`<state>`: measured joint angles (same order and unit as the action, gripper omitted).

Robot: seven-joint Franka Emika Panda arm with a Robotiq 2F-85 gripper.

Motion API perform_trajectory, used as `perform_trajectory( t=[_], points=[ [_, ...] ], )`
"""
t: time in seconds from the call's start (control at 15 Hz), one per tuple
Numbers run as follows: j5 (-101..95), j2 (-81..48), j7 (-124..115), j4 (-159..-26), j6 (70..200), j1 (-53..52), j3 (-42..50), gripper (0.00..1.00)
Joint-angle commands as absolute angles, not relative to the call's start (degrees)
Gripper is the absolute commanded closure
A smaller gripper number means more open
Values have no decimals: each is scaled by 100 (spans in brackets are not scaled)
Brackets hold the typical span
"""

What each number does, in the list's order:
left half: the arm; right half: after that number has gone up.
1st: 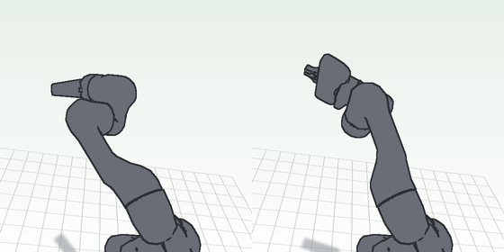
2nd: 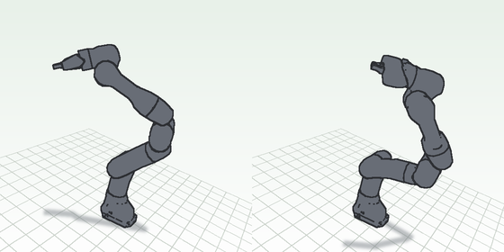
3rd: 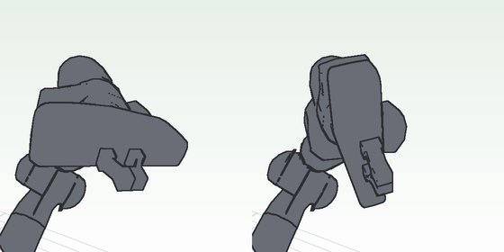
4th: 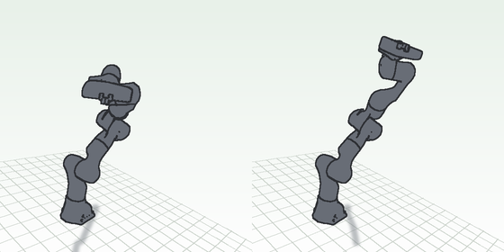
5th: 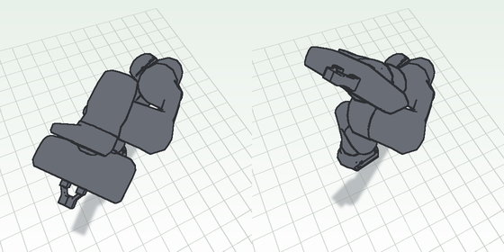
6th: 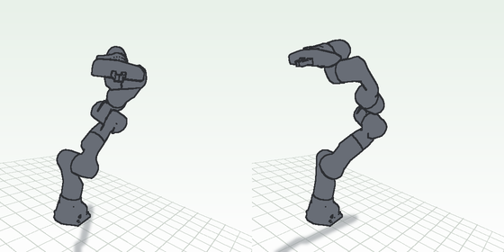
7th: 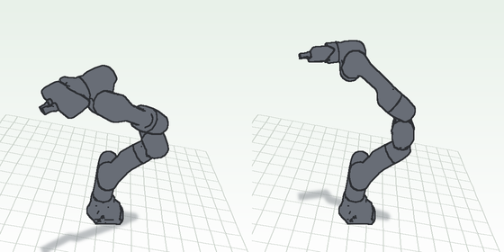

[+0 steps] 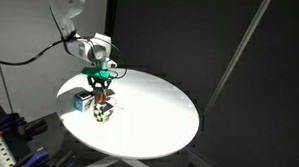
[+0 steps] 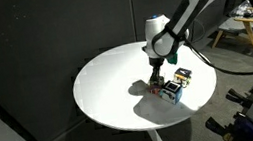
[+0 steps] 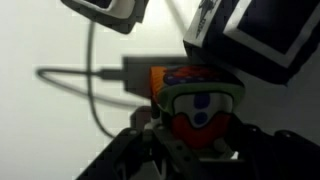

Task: Stack the toy blocks together

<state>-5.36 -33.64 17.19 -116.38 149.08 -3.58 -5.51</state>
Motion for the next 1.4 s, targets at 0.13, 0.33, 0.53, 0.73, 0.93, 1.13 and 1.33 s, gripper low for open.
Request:
perform_trajectory(
  t=[0.13, 0.33, 0.53, 0.73, 0.93, 1.13, 1.33],
  points=[
    [-656, -2942, 1178, -11790, 14753, -445, -373, 78],
    [-634, -2680, 936, -11930, 14682, -449, -311, 81],
    [-620, -2423, 748, -12055, 14544, -439, -266, 81],
    [-628, -2116, 547, -12207, 14293, -436, -209, 81],
    [-631, -1813, 363, -12336, 14029, -423, -160, 81],
    [-617, -1511, 147, -12440, 13742, -401, -112, 81],
    [-638, -1219, -111, -12550, 13485, -385, -52, 81]
  ],
)
